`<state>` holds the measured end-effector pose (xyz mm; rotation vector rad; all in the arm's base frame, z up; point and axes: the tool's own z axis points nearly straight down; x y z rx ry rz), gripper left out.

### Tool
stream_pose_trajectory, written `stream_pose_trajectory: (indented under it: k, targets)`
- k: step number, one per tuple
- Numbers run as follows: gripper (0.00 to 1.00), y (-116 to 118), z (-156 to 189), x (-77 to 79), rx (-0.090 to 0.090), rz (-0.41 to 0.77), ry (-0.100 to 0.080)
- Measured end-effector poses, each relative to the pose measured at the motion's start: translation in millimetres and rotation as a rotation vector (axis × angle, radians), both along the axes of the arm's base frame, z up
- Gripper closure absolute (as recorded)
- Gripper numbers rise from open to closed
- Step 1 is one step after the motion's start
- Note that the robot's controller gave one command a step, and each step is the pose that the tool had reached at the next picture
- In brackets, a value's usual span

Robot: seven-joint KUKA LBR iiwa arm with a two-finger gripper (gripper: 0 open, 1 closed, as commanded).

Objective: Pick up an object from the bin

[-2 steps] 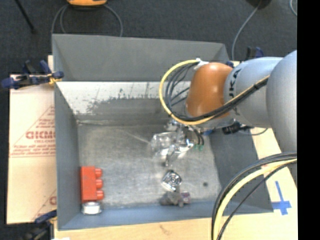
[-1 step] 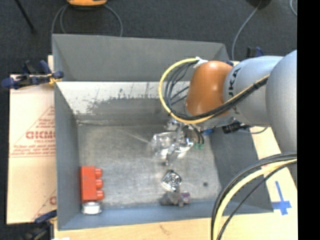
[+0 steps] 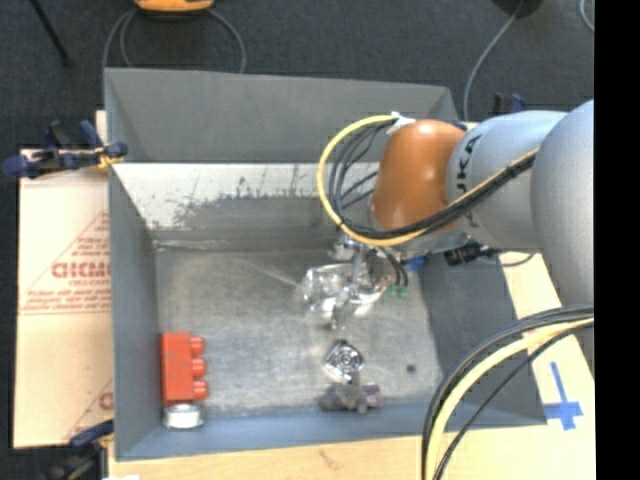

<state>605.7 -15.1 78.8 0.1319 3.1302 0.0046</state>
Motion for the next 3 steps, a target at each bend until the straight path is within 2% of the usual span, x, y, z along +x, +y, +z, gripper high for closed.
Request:
stream_pose_trajectory:
  k: [1, 2, 3]
  targets:
    - [0.0, 0, 1, 1.8, 0.0, 0.0, -0.002]
    - [1.0, 0, 2, 2.5, 0.0, -0.001, -0.004]
    - [1.0, 0, 74, 4.4, -0.001, 0.0, 0.001]
